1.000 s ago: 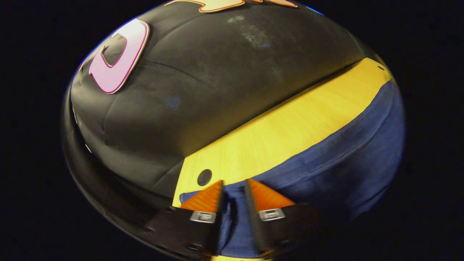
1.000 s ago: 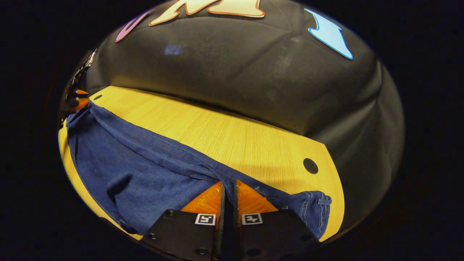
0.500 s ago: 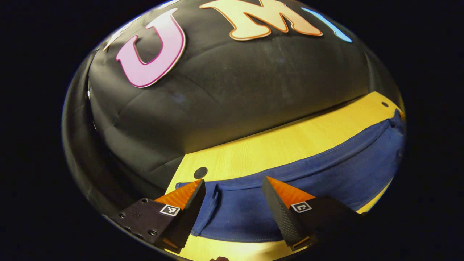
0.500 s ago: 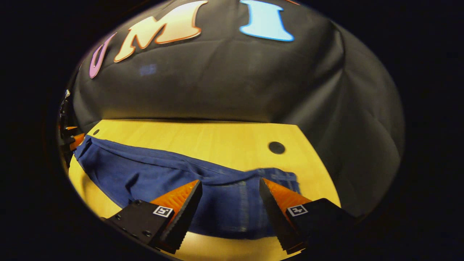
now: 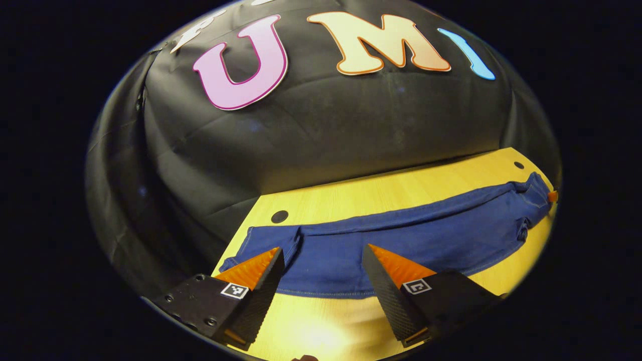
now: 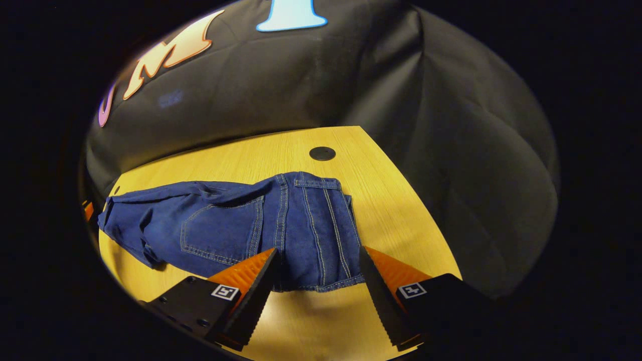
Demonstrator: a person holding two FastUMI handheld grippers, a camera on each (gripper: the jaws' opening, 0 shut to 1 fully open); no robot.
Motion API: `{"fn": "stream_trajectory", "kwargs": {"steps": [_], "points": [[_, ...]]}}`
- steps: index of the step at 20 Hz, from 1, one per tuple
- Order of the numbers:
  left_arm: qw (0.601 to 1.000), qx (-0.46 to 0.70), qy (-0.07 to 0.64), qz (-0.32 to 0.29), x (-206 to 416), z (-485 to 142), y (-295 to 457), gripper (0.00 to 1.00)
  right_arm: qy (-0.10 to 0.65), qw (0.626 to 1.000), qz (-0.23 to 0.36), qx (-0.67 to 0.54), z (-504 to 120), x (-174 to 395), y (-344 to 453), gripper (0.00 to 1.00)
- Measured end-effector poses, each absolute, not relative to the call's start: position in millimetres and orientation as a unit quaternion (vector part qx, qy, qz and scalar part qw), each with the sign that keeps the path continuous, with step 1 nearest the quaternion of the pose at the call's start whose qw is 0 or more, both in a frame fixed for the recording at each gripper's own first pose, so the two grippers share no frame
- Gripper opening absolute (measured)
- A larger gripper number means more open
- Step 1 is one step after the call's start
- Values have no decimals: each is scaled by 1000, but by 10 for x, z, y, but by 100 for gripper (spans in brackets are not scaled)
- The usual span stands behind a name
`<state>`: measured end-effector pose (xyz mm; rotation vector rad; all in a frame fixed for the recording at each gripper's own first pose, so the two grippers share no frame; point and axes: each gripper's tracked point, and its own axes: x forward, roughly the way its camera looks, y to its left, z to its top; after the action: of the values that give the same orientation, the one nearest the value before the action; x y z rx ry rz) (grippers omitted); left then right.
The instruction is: Grasp the waist and the cuffs of the jeans and fold them to make the two legs overlap; first hold the waist and fold one-third of the jeans toward the cuffs, then hold the cuffs and fold the remaining one-third in the same direction to finish folding.
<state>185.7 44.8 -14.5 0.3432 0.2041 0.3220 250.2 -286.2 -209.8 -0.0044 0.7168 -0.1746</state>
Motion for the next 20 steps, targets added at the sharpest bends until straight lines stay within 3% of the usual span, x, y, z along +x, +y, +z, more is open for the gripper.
{"fn": "stream_trajectory", "kwargs": {"steps": [6, 7, 8, 12, 14, 17, 20], "points": [[970, 155, 89, 164, 1552, -5, 415, 95, 360, 930, -61, 37, -2255, 2508, -2805, 99], [969, 157, 89, 166, 1532, 3, 427, 95, 356, 932, -57, 47, -2257, 2511, -2791, 94], [968, 159, 90, 170, 1498, 10, 451, 95, 355, 932, -53, 57, -2292, 2515, -2779, 94], [970, 148, 86, 174, 1402, 36, 475, 95, 344, 934, -50, 79, -2324, 2521, -2699, 76], [971, 138, 88, 176, 1370, 8, 486, 95, 350, 931, -50, 90, -2341, 2511, -2647, 62], [974, 118, 92, 172, 1385, -65, 480, 96, 353, 928, -37, 112, -2286, 2491, -2587, 27], [976, 109, 93, 167, 1396, -102, 493, 96, 352, 929, -44, 108, -2268, 2515, -2588, 16]]}}
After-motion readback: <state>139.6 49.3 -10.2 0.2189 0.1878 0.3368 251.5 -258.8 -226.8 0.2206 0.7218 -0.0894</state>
